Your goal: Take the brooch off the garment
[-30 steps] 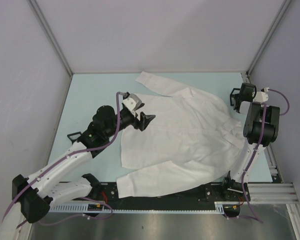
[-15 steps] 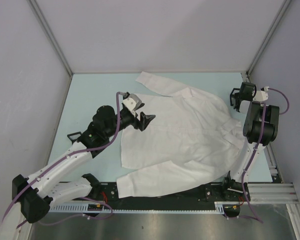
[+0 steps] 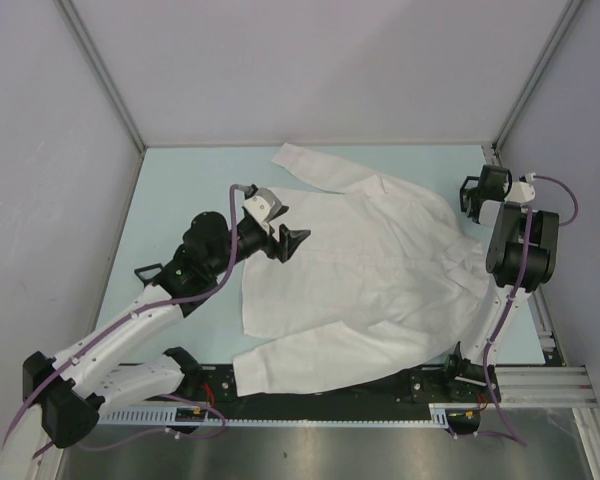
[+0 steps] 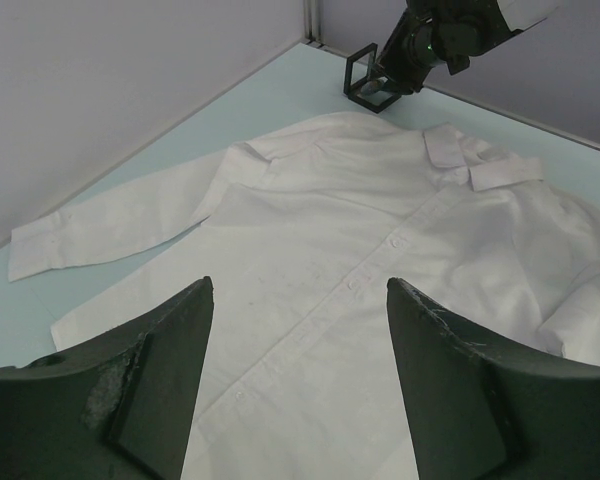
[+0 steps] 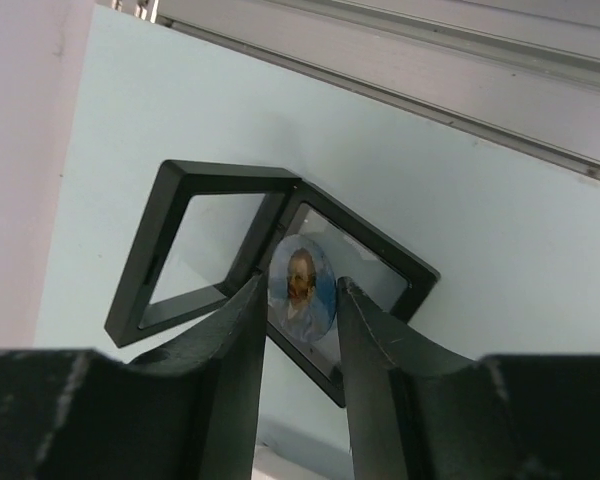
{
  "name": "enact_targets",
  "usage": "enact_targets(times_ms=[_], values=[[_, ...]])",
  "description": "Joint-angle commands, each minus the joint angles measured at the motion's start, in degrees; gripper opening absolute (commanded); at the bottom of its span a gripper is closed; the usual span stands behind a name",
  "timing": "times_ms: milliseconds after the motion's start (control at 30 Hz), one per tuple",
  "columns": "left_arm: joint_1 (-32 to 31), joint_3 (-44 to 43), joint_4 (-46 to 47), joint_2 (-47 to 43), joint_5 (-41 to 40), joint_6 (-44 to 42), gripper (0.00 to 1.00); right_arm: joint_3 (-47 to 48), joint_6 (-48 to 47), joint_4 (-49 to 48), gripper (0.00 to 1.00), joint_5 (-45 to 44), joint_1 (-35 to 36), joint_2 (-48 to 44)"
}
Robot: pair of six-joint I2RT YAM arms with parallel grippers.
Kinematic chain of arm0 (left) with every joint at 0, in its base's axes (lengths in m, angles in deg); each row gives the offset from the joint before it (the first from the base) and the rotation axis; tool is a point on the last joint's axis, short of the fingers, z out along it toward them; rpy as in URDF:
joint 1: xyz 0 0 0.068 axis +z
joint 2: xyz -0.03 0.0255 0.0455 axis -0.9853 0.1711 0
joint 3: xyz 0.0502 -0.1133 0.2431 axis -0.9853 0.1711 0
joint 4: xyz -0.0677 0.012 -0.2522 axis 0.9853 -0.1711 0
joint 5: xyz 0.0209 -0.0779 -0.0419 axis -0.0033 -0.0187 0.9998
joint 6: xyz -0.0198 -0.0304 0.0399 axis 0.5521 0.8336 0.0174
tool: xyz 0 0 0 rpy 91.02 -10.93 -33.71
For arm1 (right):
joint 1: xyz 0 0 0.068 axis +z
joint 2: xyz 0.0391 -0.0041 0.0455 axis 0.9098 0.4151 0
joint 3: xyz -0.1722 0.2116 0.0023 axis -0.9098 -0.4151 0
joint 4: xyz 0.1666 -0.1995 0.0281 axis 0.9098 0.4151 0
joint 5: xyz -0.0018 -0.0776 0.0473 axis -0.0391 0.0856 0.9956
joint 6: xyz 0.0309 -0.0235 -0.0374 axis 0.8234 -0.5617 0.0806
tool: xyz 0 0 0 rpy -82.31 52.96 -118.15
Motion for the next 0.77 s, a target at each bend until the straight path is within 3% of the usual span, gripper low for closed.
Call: enact_targets(times_ms=[0, 167, 333, 400, 467, 600, 633, 667, 733], values=[[0.6, 0.2, 2.3, -2.0, 1.6, 0.4, 0.75, 2.0, -3.8, 4.5, 0.40, -2.3, 0.0, -6.5], [1.6, 0.1, 2.6, -2.8, 1.7, 1.4, 0.75, 2.1, -8.5, 11.4, 0.45, -3.3, 0.0, -13.3], [3.1, -1.0, 1.7, -3.5, 0.6, 2.7, 0.78, 2.7, -14.3, 29.9, 0.47, -6.2, 1.1, -23.2], [3.4, -1.9, 1.8, -3.7, -0.1, 5.3, 0.88, 3.7, -20.1, 39.2, 0.47, -4.3, 2.8, -27.7], [3.6, -5.0, 0.6, -3.6, -3.0, 7.7, 0.99, 4.8, -27.7, 43.1, 0.55, -3.7, 8.8, -34.2], [4.0, -14.5, -9.1, -4.6, -7.9, 12.2, 1.00, 11.6, -35.3, 50.6, 0.96, -1.8, 27.4, -43.7], [4.0, -16.0, -10.0, -5.2, -9.7, 13.5, 1.00, 14.9, -36.8, 50.8, 0.99, 0.4, 30.3, -45.4], [4.0, -18.6, -11.3, -6.1, -10.5, 13.6, 1.00, 16.7, -38.1, 51.3, 1.00, -0.7, 37.8, -47.5], [4.0, -22.6, -12.5, -8.4, -13.6, 13.7, 1.00, 24.0, -38.7, 53.2, 1.00, -12.0, 46.2, -47.7]])
